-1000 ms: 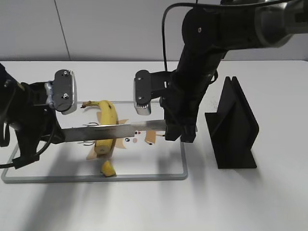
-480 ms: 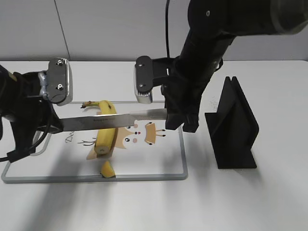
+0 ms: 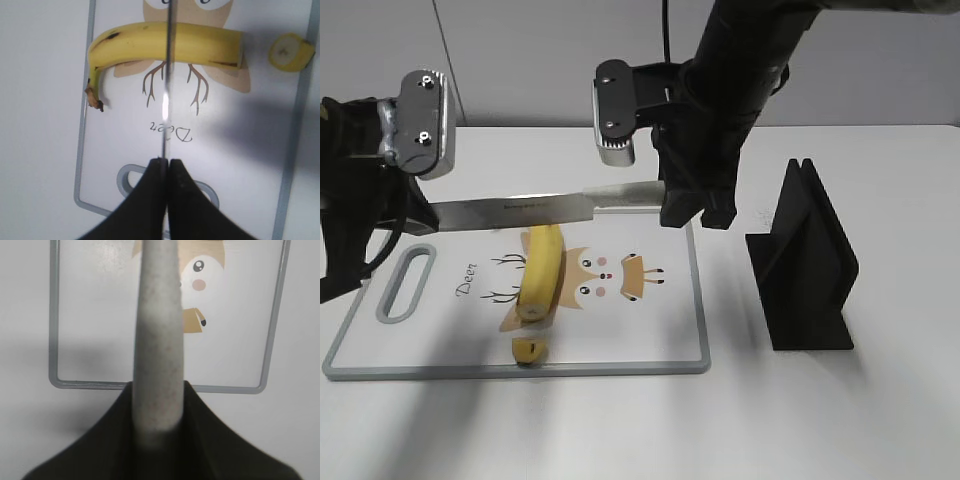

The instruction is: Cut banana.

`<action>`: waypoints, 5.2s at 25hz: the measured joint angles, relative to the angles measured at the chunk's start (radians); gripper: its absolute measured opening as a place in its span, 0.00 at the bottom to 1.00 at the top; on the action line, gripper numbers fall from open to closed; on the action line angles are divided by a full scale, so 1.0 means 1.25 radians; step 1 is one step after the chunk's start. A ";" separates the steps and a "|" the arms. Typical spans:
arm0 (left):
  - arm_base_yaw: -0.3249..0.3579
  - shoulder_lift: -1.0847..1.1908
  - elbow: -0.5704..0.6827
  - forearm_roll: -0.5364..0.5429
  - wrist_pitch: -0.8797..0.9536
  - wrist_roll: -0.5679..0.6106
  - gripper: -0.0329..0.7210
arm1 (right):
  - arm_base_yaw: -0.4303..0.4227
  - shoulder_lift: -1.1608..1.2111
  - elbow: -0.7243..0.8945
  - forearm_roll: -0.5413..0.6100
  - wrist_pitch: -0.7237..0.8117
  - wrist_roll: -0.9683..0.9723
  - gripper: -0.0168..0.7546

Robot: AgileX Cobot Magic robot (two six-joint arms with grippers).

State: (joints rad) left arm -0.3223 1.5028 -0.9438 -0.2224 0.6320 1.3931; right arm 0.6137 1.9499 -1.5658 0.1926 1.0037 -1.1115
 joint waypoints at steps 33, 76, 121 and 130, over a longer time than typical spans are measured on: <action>0.077 -0.121 -0.017 0.012 -0.044 -0.188 0.90 | -0.002 -0.002 -0.025 -0.052 0.032 0.214 0.24; 0.251 -0.437 0.016 0.190 0.340 -0.960 0.81 | -0.241 -0.377 0.205 -0.097 0.031 1.045 0.24; 0.251 -1.191 0.367 0.196 0.359 -1.003 0.78 | -0.241 -0.381 0.377 -0.014 0.073 1.085 0.24; 0.251 -1.191 0.367 0.196 0.359 -1.003 0.78 | -0.241 -0.327 0.377 0.018 0.075 1.088 0.24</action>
State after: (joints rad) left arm -0.0080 0.0136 -0.4848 0.0225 1.0812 0.1399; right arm 0.3121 1.5410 -1.0947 0.2145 1.0972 0.2486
